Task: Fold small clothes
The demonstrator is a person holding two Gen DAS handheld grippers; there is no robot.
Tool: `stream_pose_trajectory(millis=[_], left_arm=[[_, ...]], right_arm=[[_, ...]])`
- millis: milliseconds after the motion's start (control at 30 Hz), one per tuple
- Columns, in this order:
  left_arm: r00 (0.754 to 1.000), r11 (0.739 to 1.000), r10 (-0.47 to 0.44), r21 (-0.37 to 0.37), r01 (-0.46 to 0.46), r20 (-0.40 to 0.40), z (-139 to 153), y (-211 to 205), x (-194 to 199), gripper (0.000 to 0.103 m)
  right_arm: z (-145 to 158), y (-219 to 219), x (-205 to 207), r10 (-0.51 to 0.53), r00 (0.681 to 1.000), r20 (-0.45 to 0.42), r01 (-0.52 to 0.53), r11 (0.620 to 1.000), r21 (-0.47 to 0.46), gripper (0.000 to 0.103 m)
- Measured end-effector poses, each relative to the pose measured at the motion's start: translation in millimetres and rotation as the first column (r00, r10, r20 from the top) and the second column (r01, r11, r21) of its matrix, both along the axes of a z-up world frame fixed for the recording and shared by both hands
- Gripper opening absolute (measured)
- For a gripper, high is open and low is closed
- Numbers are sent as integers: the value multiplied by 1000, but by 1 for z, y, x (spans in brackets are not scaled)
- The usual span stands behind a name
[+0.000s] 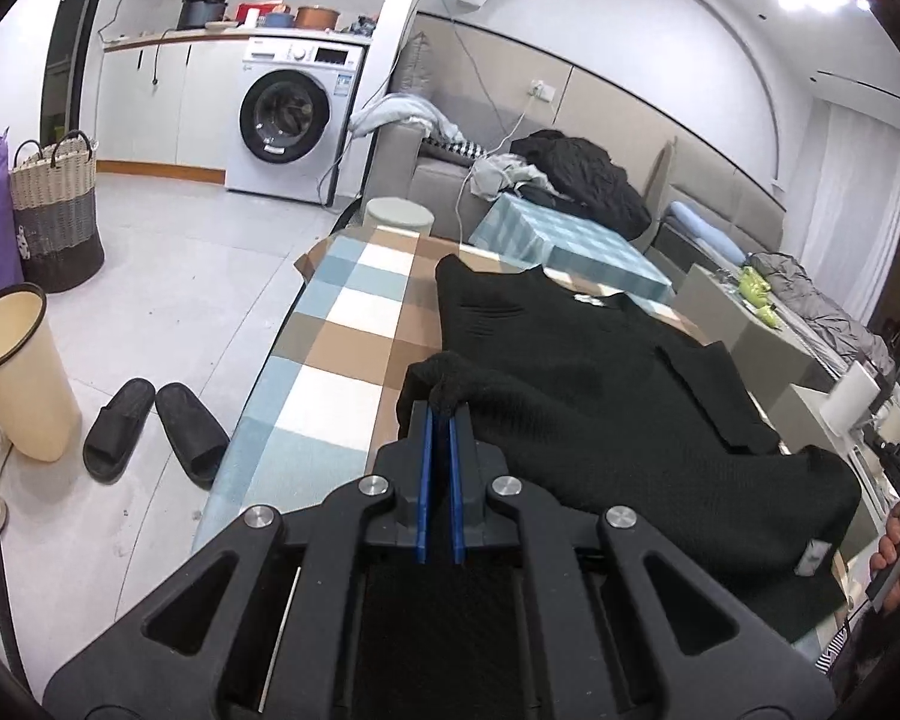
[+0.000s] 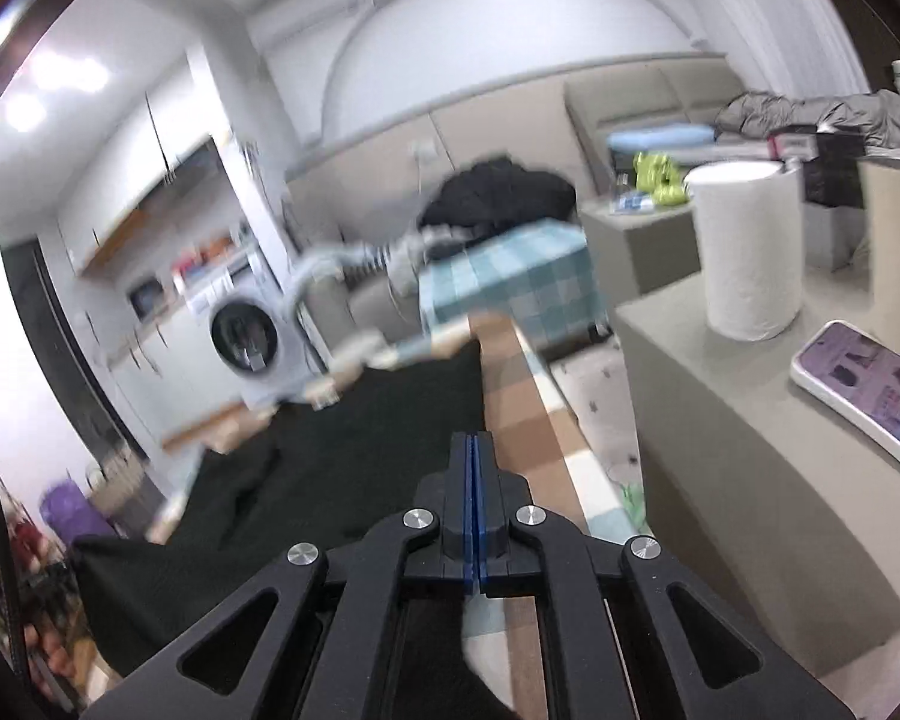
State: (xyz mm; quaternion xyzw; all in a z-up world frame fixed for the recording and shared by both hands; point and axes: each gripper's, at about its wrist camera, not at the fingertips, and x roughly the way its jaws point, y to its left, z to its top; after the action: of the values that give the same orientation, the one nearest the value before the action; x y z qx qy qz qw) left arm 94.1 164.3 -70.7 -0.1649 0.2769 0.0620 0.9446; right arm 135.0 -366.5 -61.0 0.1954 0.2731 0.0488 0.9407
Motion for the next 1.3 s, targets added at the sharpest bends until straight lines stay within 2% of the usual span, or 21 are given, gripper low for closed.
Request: stream_pose_trajectory(millis=[67, 133, 167, 200, 300, 333, 400, 433, 500, 667, 800, 967, 1033, 1067, 1100, 1133, 1167, 1200, 1233, 1300], left_arm=[[1000, 1000, 5, 2, -5, -18, -5, -1, 10, 3], [1000, 1000, 5, 6, -5, -20, -8, -1, 13, 3], [1000, 1000, 5, 5, -5, -21, -9, -1, 13, 3], [1000, 1000, 3, 2, -3, -20, -9, -1, 13, 3], [1000, 1000, -3, 11, 3, -21, -10, -2, 12, 3], [1000, 1000, -4, 10, 4, -19, -10, -1, 11, 3], [1000, 1000, -4, 9, 4, -19, -11, -2, 9, 3], [1000, 1000, -4, 8, 4, -20, -11, -2, 9, 3], [1000, 1000, -5, 9, 5, -16, -11, -1, 8, 3], [1000, 1000, -7, 9, 7, 0, -6, -2, 5, 3], [1000, 1000, 9, -1, -9, 5, -4, 1, 15, 3], [998, 999, 36, -20, -37, -41, -14, 9, 43, 3], [996, 999, 50, -17, -51, -68, -22, 11, 55, 3], [994, 998, 59, -16, -60, -94, -28, 12, 62, 3], [990, 998, 65, -14, -67, -125, -34, 13, 68, 4], [984, 997, 72, -17, -76, -162, -40, 14, 73, 4], [981, 997, 69, -23, -74, -184, -44, 15, 75, 7], [977, 997, 59, -29, -67, -204, -49, 15, 75, 17], [976, 998, 51, -35, -60, -214, -52, 15, 75, 24], [972, 998, 27, -53, -40, -233, -58, 14, 77, 61]], right_arm=[[-7, 3, 5, 29, 998, -51, -28, 999, 17, 6], [-17, 4, 0, 66, 992, -103, -62, 997, 41, 20], [-21, 3, -4, 83, 990, -116, -77, 995, 57, 37], [-25, 2, -10, 117, 985, -124, -106, 990, 92, 46], [-36, 2, -26, 198, 973, -115, -176, 968, 179, 46], [-39, 5, -30, 215, 969, -124, -191, 965, 178, 46], [-43, 15, -30, 222, 963, -152, -206, 972, 113, 45], [-44, 20, -28, 223, 962, -158, -211, 973, 92, 41], [-45, 28, -23, 251, 957, -143, -242, 967, 73, 11], [-23, 31, -6, 239, 970, -40, -236, 969, 66, 6], [-4, 30, 23, 186, 983, -10, -184, 980, 70, 6], [-8, 30, 68, 113, 991, -72, -109, 992, 59, 6], [-22, 33, 87, 97, 986, -133, -91, 995, 48, 16], [-28, 33, 94, 89, 982, -168, -84, 996, 33, 31], [-39, 33, 101, 71, 971, -228, -71, 997, 10, 41], [-44, 31, 103, 61, 966, -252, -60, 998, 12, 43], [-47, 28, 101, 54, 964, -259, -51, 999, 18, 48], [-51, 23, 98, 39, 962, -269, -34, 999, 24, 58], [-55, 19, 95, 30, 960, -278, -21, 999, 33, 61], [-65, 13, 93, 66, 955, -289, -39, 995, 96, 64]])
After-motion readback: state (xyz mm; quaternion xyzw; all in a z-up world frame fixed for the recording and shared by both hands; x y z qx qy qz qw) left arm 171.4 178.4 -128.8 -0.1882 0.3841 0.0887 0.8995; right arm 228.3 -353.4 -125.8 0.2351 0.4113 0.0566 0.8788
